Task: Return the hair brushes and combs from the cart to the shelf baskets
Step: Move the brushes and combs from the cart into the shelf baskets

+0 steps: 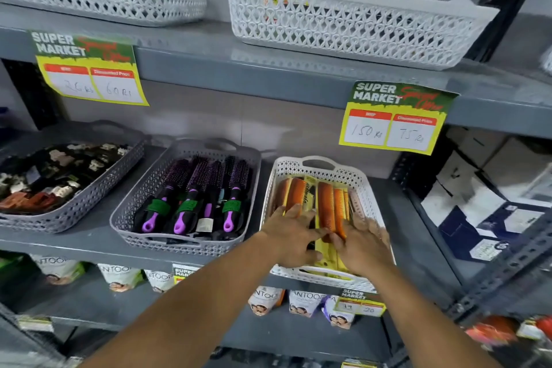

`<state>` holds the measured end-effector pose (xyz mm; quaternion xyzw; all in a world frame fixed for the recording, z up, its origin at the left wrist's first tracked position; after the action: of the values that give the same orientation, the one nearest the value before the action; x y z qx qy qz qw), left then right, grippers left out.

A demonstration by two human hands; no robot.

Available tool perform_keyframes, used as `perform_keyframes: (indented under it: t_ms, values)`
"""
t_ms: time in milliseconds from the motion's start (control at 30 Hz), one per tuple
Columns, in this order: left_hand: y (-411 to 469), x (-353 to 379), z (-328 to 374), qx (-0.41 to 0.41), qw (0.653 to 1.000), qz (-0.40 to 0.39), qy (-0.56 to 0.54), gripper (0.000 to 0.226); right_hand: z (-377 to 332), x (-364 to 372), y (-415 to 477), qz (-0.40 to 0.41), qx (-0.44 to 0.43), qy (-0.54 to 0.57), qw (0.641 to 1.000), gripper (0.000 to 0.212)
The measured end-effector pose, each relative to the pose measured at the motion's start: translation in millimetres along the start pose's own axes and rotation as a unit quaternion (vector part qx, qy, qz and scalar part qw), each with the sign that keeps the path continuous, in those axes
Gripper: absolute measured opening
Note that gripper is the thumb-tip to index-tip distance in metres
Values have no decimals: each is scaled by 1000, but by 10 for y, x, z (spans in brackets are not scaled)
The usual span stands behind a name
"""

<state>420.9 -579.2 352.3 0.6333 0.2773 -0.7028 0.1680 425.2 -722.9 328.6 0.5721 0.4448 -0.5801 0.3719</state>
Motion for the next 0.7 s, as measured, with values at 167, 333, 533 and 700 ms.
perform_keyframes:
  t_ms: [167, 333, 533, 700]
  values:
    - [38, 155, -103, -45, 997, -46, -28, 73, -18, 37, -25, -40, 19, 8, 999, 70]
    - [-30, 240, -181, -96, 991, -61, -68, 78, -79, 70, -31, -75, 20, 38, 996, 75]
    - [-60, 276, -178, -134, 984, -96, -74, 80, -26, -41, 15, -30, -21, 36, 999, 68]
    - [-81, 269, -176, -136, 984, -86, -75, 80, 42, 64, 61, -61, -5, 33, 998, 66]
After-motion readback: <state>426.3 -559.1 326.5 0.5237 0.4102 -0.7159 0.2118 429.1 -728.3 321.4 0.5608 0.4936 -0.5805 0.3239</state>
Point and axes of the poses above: each hand's wrist, its own y-axis towards the middle knuckle, its own x-axis out of the palm, z = x × y, the point moved 9 cm from there along y, towards the middle knuckle, and after that the axes turned 13 degrees about x, right-handed, at the moved point
